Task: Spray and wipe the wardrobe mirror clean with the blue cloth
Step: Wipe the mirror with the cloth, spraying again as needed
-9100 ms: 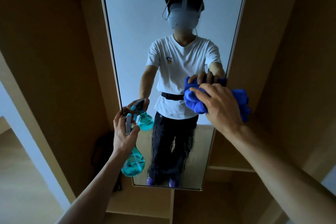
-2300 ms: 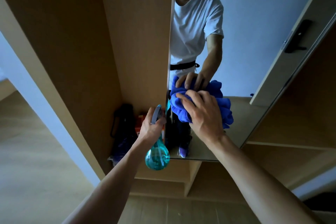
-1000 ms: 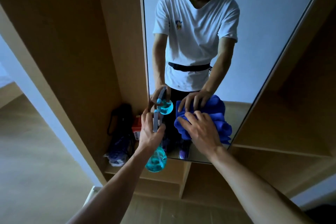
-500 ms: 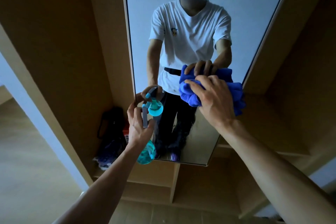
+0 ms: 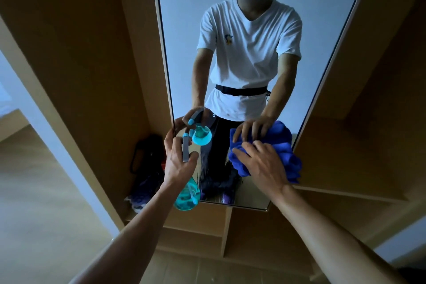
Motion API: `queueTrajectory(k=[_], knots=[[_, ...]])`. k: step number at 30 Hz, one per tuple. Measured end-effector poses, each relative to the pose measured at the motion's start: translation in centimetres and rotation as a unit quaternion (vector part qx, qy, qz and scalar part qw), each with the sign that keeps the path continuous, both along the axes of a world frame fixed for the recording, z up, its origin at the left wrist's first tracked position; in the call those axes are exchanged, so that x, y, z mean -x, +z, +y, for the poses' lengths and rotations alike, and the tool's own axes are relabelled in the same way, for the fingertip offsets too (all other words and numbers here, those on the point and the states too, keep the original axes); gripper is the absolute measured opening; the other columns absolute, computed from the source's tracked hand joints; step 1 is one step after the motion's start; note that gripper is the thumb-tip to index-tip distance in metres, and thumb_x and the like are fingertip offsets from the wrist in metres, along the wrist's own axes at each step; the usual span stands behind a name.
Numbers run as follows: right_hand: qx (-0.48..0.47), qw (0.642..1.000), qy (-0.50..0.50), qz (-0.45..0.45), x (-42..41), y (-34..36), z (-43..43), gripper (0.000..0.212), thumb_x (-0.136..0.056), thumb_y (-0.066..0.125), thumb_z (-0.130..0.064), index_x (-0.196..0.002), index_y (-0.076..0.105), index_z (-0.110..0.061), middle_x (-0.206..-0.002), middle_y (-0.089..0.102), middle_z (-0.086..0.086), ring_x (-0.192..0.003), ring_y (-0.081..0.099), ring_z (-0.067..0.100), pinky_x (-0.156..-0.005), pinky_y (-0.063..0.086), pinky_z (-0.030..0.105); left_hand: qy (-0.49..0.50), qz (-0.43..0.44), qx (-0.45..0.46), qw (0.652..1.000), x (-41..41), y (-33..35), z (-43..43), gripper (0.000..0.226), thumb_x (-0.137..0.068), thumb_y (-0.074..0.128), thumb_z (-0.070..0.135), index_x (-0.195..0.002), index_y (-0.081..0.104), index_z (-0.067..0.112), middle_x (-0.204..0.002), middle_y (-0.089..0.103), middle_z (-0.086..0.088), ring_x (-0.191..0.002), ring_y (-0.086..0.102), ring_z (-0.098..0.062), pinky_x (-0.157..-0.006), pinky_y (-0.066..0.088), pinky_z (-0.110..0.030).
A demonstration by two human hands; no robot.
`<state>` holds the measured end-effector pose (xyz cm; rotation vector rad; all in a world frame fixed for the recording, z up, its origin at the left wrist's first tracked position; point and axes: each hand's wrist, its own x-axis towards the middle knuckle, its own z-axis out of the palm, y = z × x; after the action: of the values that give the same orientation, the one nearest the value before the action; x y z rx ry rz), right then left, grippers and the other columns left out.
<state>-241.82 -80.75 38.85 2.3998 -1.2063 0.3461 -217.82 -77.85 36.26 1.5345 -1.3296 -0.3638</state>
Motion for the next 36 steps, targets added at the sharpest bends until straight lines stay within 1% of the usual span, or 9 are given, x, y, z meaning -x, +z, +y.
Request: queueTrajectory(k=[3,7,9,12,17,22,26,31,36], knots=[[-0.012,1.0,0.003,-0.003,0.1,-0.4,0.0,0.041,-0.094,0.04,-0.015,-0.132,0.054,-0.022,-0.123,0.059,0.006,-0.103,0.054,0.029,-0.084,0.047,0.042,-0.003,-0.005,-0.01,1.0,-0.1,0.4,0.3,0.037,-0.08,0.06,0.029,-0.112,0.054,0.013,-0.158,0.025,0.002,-0.109,0.051,-0.022,-0.076,0.046,-0.033],[0.004,0.999,0.012,-0.041,0.6,1.3,-0.3,0.043,-0.093,0.046,-0.01,-0.133,0.056,-0.022,-0.119,0.059,0.005,-0.098,0.053,0.029,-0.08,0.045,0.042,-0.01,-0.016,-0.008,1.0,-0.5,0.1,0.4,0.033,-0.089,0.068,0.01,-0.118,0.054,0.012,-0.16,0.022,0.003,-0.118,0.049,-0.024,-0.082,0.049,-0.035],[0.023,0.998,0.012,-0.06,1.2,3.0,-0.5,0.047,-0.09,0.047,-0.009,-0.135,0.056,-0.022,-0.122,0.059,0.006,-0.098,0.053,0.03,-0.08,0.044,0.042,-0.012,-0.024,-0.005,1.0,-0.4,0.1,0.3,0.039,-0.088,0.067,0.012,-0.124,0.053,0.01,-0.161,0.021,0.002,-0.12,0.049,-0.026,-0.085,0.051,-0.038],[0.065,0.994,0.019,-0.09,2.1,6.0,-0.8,0.051,-0.087,0.057,-0.005,-0.135,0.057,-0.021,-0.124,0.058,0.007,-0.097,0.053,0.03,-0.079,0.043,0.043,0.001,-0.039,-0.004,0.999,0.1,0.2,0.3,0.042,-0.078,0.059,0.027,-0.116,0.053,0.008,-0.159,0.025,-0.007,-0.118,0.05,-0.03,-0.079,0.045,-0.034],[0.128,0.984,0.022,-0.119,3.7,9.0,-1.0,0.053,-0.084,0.061,-0.002,-0.134,0.059,-0.019,-0.121,0.06,0.007,-0.099,0.053,0.031,-0.083,0.042,0.043,0.017,-0.042,0.001,0.999,0.9,-0.8,-0.3,0.044,-0.076,0.059,0.027,-0.116,0.052,0.01,-0.163,0.017,-0.008,-0.135,0.041,-0.038,-0.088,0.045,-0.041],[0.119,0.989,0.029,-0.077,4.3,6.0,-1.5,0.044,-0.094,0.049,-0.009,-0.135,0.057,-0.021,-0.121,0.059,0.007,-0.1,0.054,0.031,-0.085,0.044,0.045,0.02,-0.032,-0.002,0.999,1.2,-1.2,-0.8,0.044,-0.076,0.061,0.026,-0.116,0.052,0.009,-0.164,0.014,-0.005,-0.141,0.035,-0.038,-0.091,0.043,-0.04],[0.08,0.995,0.028,-0.052,5.0,1.6,-1.4,0.045,-0.092,0.039,-0.007,-0.132,0.057,-0.018,-0.118,0.06,0.01,-0.1,0.055,0.033,-0.085,0.047,0.046,0.021,-0.035,-0.009,0.999,1.1,-1.4,-0.8,0.047,-0.076,0.06,0.028,-0.118,0.052,0.009,-0.165,0.011,-0.001,-0.141,0.036,-0.035,-0.09,0.042,-0.039],[0.048,0.998,0.037,-0.032,6.0,-1.7,-1.1,0.048,-0.089,0.054,-0.002,-0.134,0.056,-0.017,-0.121,0.059,0.012,-0.102,0.057,0.033,-0.087,0.05,0.046,0.009,-0.039,-0.014,0.999,0.6,-1.3,-0.4,0.048,-0.074,0.058,0.029,-0.117,0.052,0.009,-0.165,0.013,-0.002,-0.139,0.038,-0.036,-0.094,0.048,-0.046],[0.035,0.996,0.056,-0.053,6.9,-0.2,-1.5,0.059,-0.081,0.067,0.002,-0.135,0.057,-0.02,-0.124,0.058,0.011,-0.1,0.056,0.032,-0.082,0.048,0.046,0.001,-0.041,-0.018,0.999,0.3,-0.7,0.1,0.046,-0.076,0.057,0.027,-0.118,0.052,0.009,-0.163,0.017,-0.004,-0.134,0.042,-0.037,-0.094,0.048,-0.046]])
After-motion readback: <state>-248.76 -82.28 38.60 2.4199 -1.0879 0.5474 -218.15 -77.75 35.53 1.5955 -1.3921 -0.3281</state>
